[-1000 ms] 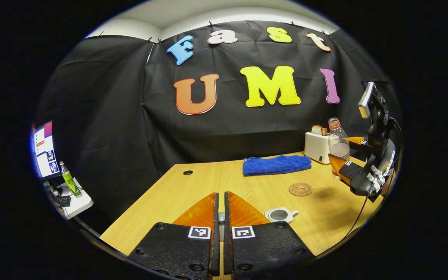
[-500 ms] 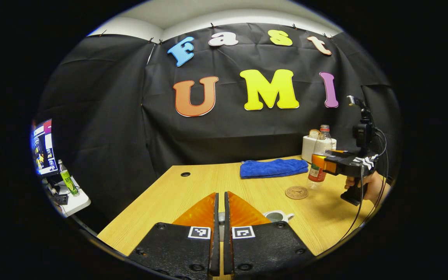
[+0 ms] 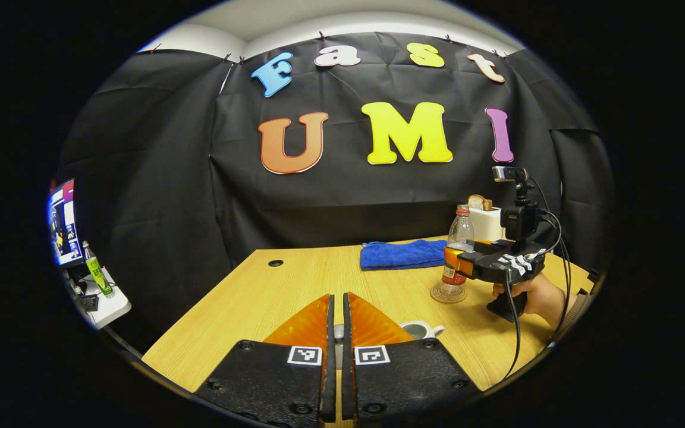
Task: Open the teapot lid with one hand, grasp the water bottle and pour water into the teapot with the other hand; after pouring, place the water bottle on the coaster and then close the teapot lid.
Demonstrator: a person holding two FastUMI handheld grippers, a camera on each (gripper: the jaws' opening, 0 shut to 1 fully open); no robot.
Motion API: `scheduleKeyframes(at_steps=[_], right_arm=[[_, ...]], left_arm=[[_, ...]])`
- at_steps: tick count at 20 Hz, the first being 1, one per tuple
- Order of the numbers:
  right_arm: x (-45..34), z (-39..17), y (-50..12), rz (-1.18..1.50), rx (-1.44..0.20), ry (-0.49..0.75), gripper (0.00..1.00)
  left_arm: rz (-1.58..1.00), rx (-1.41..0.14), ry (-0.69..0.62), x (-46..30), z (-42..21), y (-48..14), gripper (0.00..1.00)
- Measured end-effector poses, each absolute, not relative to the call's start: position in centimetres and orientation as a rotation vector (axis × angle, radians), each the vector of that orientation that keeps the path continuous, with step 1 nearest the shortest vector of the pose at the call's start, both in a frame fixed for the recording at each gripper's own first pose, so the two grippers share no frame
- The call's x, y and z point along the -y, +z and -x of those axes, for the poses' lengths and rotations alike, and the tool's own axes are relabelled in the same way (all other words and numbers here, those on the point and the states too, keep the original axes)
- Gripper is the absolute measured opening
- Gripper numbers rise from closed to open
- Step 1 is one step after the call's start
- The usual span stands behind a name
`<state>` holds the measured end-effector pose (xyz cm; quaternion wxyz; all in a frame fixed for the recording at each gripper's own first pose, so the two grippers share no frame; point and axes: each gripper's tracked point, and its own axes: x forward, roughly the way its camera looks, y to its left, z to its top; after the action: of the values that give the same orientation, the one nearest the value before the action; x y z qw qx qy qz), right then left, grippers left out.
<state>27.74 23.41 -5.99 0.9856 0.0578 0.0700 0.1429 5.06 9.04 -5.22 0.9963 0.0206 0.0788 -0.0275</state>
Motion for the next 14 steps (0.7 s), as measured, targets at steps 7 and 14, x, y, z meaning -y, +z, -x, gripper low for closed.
scheduleKeyframes(at_steps=[7, 14], right_arm=[[-23.7, -27.4, -6.6, -0.089, -0.166, 0.293, 0.82], [-23.4, -25.3, -4.4, -0.092, -0.101, 0.319, 0.97]], left_arm=[[-0.034, -0.168, -0.054, -9.2, -5.3, -5.5, 0.06], [-0.045, -0.178, -0.059, -8.1, -6.1, -6.6, 0.06]])
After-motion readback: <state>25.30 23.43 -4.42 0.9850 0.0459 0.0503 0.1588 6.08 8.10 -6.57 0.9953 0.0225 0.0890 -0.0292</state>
